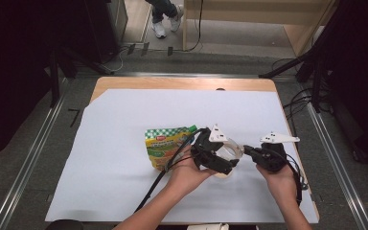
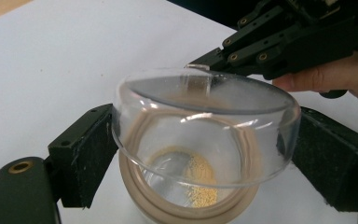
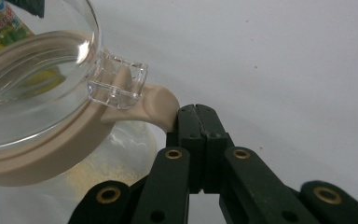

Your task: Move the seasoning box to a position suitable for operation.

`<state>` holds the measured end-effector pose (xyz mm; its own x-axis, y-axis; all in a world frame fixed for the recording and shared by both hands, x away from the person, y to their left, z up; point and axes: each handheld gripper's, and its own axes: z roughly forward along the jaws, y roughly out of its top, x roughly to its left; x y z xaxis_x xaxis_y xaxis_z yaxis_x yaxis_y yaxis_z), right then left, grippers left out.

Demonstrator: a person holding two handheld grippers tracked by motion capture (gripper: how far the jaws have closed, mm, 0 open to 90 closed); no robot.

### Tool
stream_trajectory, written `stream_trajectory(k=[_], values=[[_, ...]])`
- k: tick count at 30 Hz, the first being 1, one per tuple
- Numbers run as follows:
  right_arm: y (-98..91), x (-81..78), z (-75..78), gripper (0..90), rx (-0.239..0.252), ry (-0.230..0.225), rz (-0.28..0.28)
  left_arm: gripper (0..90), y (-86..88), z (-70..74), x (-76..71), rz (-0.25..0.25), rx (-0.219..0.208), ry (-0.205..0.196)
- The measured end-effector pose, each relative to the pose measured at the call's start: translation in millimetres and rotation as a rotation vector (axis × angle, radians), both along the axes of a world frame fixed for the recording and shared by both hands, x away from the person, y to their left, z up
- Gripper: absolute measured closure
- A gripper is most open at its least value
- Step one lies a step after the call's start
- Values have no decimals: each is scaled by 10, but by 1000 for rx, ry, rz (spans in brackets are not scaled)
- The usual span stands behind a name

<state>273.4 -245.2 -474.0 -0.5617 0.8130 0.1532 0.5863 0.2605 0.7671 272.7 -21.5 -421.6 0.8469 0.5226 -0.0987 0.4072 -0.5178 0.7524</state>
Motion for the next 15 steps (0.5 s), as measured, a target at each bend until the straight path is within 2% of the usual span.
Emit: stream_trajectory(k=[7, 11, 15], values=[[-4, -2, -4, 900, 5, -2, 2, 126, -35, 72, 34, -14, 13, 2], [-17, -5, -11, 900, 23, 7, 1, 126, -60, 120, 56, -24, 35, 8], [-20, -3, -32, 900, 34, 16, -7, 126, -98, 165, 76, -30, 41, 8]])
